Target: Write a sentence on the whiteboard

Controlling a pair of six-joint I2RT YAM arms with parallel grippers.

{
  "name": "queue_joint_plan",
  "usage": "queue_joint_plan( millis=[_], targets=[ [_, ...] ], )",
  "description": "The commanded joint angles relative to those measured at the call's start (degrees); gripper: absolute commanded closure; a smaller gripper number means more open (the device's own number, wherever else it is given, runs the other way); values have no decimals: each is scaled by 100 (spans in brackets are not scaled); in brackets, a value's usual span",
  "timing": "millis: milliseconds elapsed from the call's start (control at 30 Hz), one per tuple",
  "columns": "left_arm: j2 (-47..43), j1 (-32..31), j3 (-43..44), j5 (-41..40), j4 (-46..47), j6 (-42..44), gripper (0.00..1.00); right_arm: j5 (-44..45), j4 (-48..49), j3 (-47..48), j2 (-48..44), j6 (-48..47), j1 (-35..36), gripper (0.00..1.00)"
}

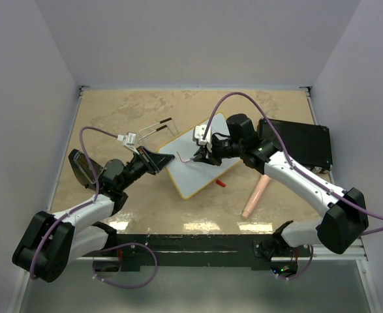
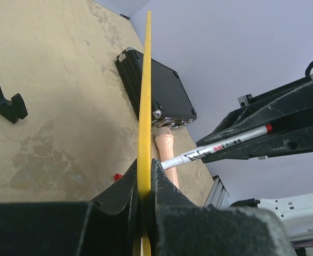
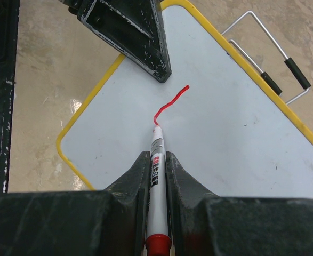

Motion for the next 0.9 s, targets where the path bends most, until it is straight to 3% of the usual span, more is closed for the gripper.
queue_joint_plan(
  millis=[0,867],
  targets=[
    [-225,22,308,11,797,3,100,-13,168,89,-147,187,-43,100],
    [-304,22,159,143,894,12,100,-1219,520,-377,-508,126,-597,100]
  ],
)
